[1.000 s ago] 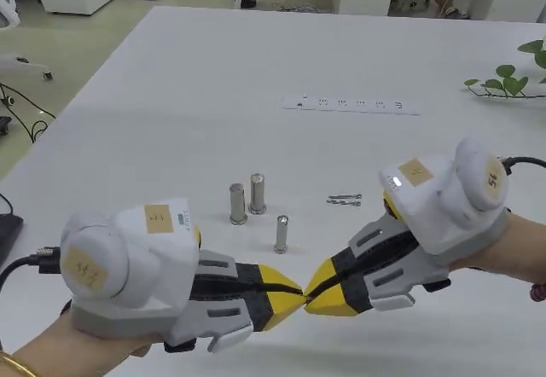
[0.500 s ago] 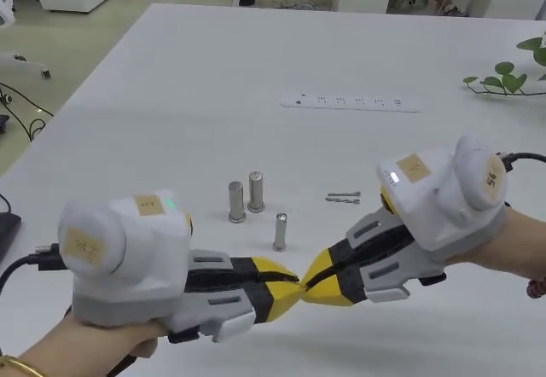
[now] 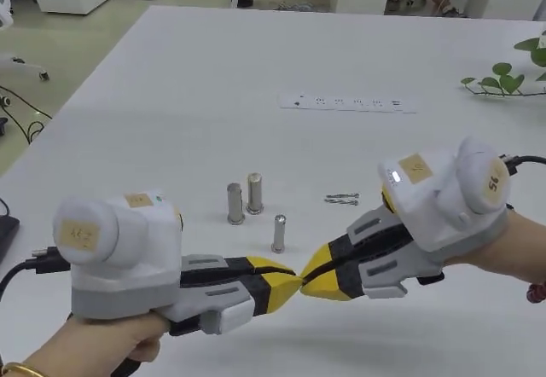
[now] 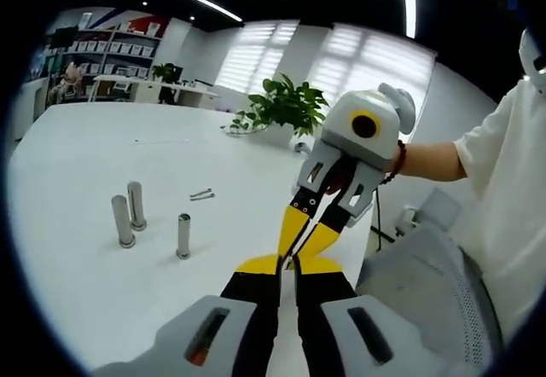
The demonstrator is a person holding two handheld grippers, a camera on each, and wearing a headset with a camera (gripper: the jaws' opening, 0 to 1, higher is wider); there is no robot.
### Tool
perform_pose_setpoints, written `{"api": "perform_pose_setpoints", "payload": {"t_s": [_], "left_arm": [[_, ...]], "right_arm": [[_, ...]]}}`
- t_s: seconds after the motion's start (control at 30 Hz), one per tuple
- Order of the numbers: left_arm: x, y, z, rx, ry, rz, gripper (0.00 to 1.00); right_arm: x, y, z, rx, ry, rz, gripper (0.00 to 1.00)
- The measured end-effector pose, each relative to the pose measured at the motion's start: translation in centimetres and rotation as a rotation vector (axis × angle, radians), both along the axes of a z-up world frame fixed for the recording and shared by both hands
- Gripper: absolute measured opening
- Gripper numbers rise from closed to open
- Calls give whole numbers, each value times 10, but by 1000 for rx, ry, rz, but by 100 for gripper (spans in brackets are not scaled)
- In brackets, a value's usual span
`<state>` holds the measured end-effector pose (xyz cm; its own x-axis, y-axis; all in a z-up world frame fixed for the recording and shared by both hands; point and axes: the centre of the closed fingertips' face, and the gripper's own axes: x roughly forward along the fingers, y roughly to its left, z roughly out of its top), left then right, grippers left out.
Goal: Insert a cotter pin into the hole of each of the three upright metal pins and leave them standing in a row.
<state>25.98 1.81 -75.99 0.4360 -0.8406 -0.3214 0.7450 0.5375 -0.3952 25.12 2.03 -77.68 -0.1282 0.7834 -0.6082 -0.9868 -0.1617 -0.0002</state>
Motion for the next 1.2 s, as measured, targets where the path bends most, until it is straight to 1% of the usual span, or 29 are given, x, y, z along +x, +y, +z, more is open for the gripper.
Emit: {"api": "perform_pose_setpoints", "payload": {"t_s": [0.1,0.2,0.27,0.37,0.5,0.6,0.67,0.7,0.77,1.03,1.13,1.2], "left_arm": [[0,0,-2,-2,13,3,3],[-1,-1,-1,-10,17,7,2],[-1,-1,0,-17,24,7,2],[-1,-1,0,-22,27,11,2],[-1,-2,1,-34,39,14,1],[-1,-3,0,-26,31,8,1],[-2,-3,0,-20,21,1,1],[-2,-4,0,-9,5,-6,1],[-4,-5,0,-4,-5,-15,0],[-4,-6,3,38,-95,-55,0],[-4,-6,4,43,-110,-61,0],[-4,-6,5,45,-122,-67,0]], "right_arm": [[1,0,1,2,-5,-2,4],[2,-1,0,-4,-13,-2,4],[1,0,1,1,-5,-5,4],[1,-1,-1,-7,-12,-3,4],[0,-1,-2,-9,-12,-3,4],[1,-2,-2,-8,-14,-9,4],[1,-2,-2,-8,-13,-10,4],[0,-2,-2,-9,-13,-10,4],[0,-3,-2,-11,-14,-8,4],[-1,-2,-2,-3,13,-23,5],[0,-1,-2,0,22,-30,5],[1,-1,-3,1,20,-36,7]]}}
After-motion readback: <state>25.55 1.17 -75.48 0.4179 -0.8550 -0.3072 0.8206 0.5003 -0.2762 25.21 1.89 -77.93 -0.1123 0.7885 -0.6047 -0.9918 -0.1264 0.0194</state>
